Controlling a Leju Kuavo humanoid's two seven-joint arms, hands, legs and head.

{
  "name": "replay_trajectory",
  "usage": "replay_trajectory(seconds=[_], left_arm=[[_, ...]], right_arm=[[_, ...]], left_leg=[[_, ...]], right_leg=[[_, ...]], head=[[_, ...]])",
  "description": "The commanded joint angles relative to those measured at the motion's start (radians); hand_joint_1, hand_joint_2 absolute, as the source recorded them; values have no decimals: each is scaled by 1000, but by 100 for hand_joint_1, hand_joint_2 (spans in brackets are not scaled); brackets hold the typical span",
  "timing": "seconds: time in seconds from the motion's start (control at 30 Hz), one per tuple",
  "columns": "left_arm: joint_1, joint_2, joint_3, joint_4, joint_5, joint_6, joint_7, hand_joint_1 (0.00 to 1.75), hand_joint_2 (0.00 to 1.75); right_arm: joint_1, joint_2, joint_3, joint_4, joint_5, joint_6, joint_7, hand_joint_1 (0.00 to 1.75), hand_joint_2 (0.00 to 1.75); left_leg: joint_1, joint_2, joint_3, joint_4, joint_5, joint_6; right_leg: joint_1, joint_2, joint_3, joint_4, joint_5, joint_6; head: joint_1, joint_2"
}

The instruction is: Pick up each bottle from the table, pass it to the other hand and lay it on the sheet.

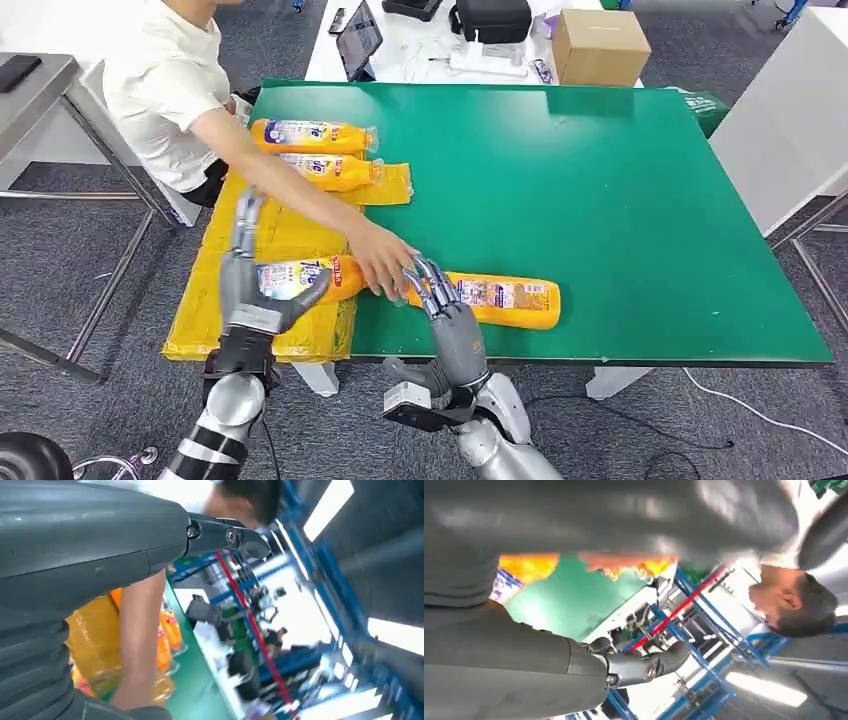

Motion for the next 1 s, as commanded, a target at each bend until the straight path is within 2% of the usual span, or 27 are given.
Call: replay_trajectory(seconds=[0.03, 0.13, 0.17, 0.23, 0.37, 0.47, 0.63, 0.67, 0.83, 1.0], left_arm=[[108, 12, 85, -123, 466, -167, 97, 0, 175], [137, 28, 89, -111, 481, -199, 86, 0, 175], [144, 28, 81, -109, 473, -206, 80, 0, 175], [153, 27, 63, -103, 448, -210, 74, 0, 175], [162, 18, 40, -94, 428, -207, 74, 0, 175], [159, 28, 22, -84, 427, -212, 81, 0, 175], [156, 18, 44, -51, 437, -238, 103, 0, 175], [156, 18, 44, -51, 437, -238, 103, 0, 175], [158, 17, 46, -54, 434, -240, 103, 0, 175], [134, 9, 38, -27, 426, -247, 104, 0, 175]], right_arm=[[129, -12, -418, -216, 349, 3, -2, 0, 175], [91, -49, -561, -158, 486, 3, -2, 0, 175], [56, -61, -613, -101, 548, 3, 3, 0, 175], [-1, -84, -651, -13, 574, 3, 6, 0, 175], [-67, -133, -621, 111, 631, 3, 98, 0, 175], [-86, -146, -594, 158, 639, 3, 126, 0, 175], [-100, -191, -510, 221, 650, 3, 236, 0, 175], [-100, -191, -510, 221, 650, 3, 236, 0, 175], [-101, -199, -503, 228, 629, 3, 240, 0, 175], [-178, -196, -473, 375, 569, 3, 261, 0, 175]], left_leg=[[-1, -1, 1, -1, -1, 1], [-1, -1, 8, -2, -2, 4], [-1, -1, 3, -1, -1, 2], [-1, -1, 4, -1, -1, 3], [-1, 1, 4, -2, -1, 3], [-1, 2, 7, -3, -1, 3], [0, 0, 3, -1, 0, 3], [0, 1, 8, -3, -1, 4], [-1, 0, 1, -1, 0, 3], [-1, 2, 3, -1, 0, 3]], right_leg=[[0, -2, 2, 0, -1, -1], [1, -3, 9, -3, -2, -3], [0, -2, 4, -1, -1, -1], [0, -3, 6, -2, -1, -2], [0, 1, 5, -3, 1, -1], [1, 0, 8, -4, 1, -4], [0, -1, 4, -2, 1, 0], [1, -1, 9, -4, 0, -2], [0, 0, 2, -1, 1, 0], [0, 1, 4, -2, 1, -1]], head=[[-1, 0], [-1, 0], [0, 0], [0, 0], [-1, 0], [0, 0], [0, 0], [-1, 0], [0, 0], [-1, 0]])
